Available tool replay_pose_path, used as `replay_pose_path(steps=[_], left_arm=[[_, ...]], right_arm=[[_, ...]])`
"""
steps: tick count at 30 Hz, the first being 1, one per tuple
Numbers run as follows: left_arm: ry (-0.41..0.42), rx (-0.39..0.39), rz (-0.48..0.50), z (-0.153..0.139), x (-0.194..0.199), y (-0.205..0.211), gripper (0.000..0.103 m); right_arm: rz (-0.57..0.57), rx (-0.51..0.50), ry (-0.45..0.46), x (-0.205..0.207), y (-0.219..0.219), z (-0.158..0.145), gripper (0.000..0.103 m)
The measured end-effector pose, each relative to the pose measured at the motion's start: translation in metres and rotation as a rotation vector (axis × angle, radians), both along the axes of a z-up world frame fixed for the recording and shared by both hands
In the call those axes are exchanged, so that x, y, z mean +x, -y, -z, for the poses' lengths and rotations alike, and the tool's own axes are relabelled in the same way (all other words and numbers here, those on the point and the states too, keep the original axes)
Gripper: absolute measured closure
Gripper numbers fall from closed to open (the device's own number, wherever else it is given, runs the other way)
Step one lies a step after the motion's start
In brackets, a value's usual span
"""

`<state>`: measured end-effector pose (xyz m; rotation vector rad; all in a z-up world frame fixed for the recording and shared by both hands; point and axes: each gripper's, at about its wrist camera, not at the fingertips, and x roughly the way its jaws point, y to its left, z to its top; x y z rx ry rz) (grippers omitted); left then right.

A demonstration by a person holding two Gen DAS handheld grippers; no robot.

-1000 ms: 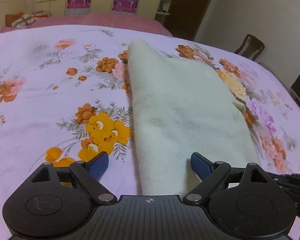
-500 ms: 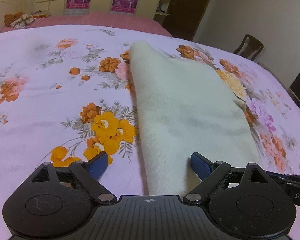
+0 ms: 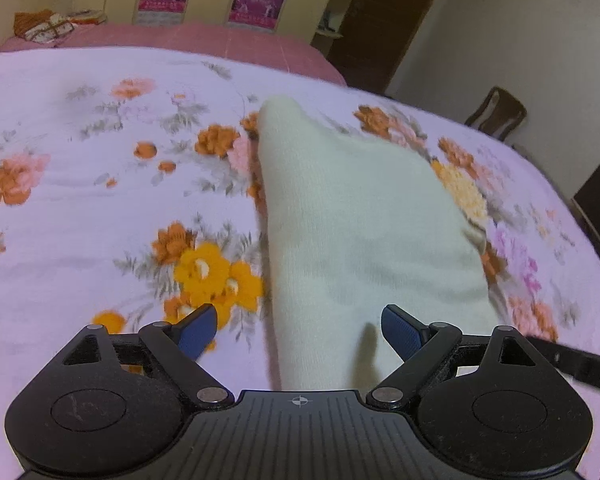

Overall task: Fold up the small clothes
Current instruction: 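Grasp the edge of the folded stack with the right gripper, then grasp the stack end with the left gripper while the right gripper holds its edge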

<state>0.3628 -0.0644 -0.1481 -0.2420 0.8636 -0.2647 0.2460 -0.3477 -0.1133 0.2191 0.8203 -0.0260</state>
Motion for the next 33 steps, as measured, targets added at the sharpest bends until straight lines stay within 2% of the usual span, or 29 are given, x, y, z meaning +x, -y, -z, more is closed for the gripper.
replay_pose_path(steps=[3, 11, 13, 15, 18, 21, 23, 25, 28, 30, 33], left_arm=[[0.023, 0.014, 0.006, -0.006, 0.01, 0.004, 0.014], [0.03, 0.01, -0.014, 0.003, 0.039, 0.009, 0.015], [0.02, -0.001, -0.005, 0.008, 0.042, 0.013, 0.015], [0.015, -0.008, 0.005, 0.011, 0.042, 0.017, 0.015], [0.018, -0.015, 0.024, 0.011, 0.04, 0.022, 0.015], [0.009, -0.037, 0.013, 0.012, 0.043, 0.02, 0.015], [0.003, -0.053, 0.008, 0.013, 0.046, 0.017, 0.014], [-0.002, -0.066, 0.001, 0.012, 0.049, 0.016, 0.015], [-0.007, -0.093, -0.014, 0.009, 0.052, 0.014, 0.015], [-0.011, -0.1, -0.011, 0.009, 0.055, 0.014, 0.014], [-0.01, -0.096, 0.005, 0.012, 0.059, 0.017, 0.015]], right_arm=[[0.013, 0.061, 0.03, 0.022, 0.004, -0.007, 0.067], [-0.02, 0.101, 0.007, 0.083, -0.009, 0.01, 0.067], [-0.039, 0.088, -0.003, 0.089, -0.015, 0.015, 0.075], [-0.064, 0.007, -0.004, 0.087, -0.025, 0.017, 0.094], [-0.061, -0.068, 0.03, 0.079, -0.022, 0.015, 0.097], [-0.008, -0.07, -0.018, 0.081, -0.006, 0.026, 0.102], [-0.024, -0.04, -0.028, 0.078, 0.0, 0.028, 0.102], [-0.02, -0.007, -0.006, 0.074, 0.004, 0.017, 0.094], [0.015, 0.126, 0.029, 0.074, 0.019, 0.006, 0.056], [0.043, 0.203, 0.05, 0.078, 0.029, 0.002, 0.049], [0.043, 0.261, 0.042, 0.091, 0.032, 0.005, 0.035]])
